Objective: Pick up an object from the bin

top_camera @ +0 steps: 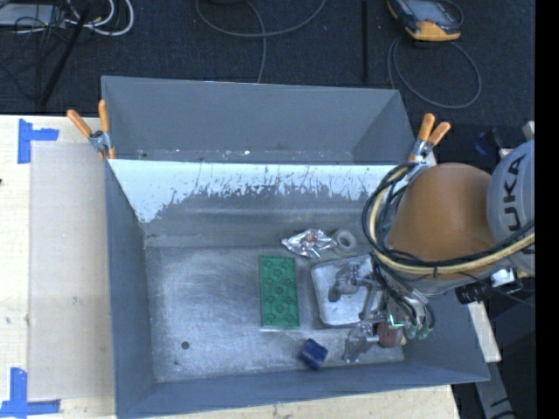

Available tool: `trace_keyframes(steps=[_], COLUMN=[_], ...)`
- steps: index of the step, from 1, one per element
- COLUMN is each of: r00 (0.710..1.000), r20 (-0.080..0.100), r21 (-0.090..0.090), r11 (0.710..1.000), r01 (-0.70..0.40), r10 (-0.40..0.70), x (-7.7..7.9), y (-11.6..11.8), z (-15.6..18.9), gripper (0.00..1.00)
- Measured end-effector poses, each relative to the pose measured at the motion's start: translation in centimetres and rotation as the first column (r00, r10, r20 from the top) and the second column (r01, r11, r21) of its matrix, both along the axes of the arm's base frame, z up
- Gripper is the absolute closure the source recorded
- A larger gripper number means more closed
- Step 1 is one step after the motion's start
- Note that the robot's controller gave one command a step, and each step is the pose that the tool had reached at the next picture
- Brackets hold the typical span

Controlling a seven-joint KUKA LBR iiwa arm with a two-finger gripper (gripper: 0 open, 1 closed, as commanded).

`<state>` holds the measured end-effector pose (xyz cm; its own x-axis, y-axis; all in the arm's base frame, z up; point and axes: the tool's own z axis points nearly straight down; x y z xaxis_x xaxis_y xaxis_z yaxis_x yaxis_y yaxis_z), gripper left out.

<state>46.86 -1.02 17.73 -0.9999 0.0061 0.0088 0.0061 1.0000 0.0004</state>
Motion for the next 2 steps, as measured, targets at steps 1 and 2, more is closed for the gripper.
trace_keyframes(steps=[1, 2], r00=[0.998, 0.988], r20=[0.024, 0.013], r21=[0.002, 0.000], r11=[0.998, 0.988], r01=[-0.063, -0.156], r10=[0.063, 0.156], x=[2.9, 6.0], y=[-3.7, -2.3], z=[-7.8, -5.0], gripper=[0.00, 0.00])
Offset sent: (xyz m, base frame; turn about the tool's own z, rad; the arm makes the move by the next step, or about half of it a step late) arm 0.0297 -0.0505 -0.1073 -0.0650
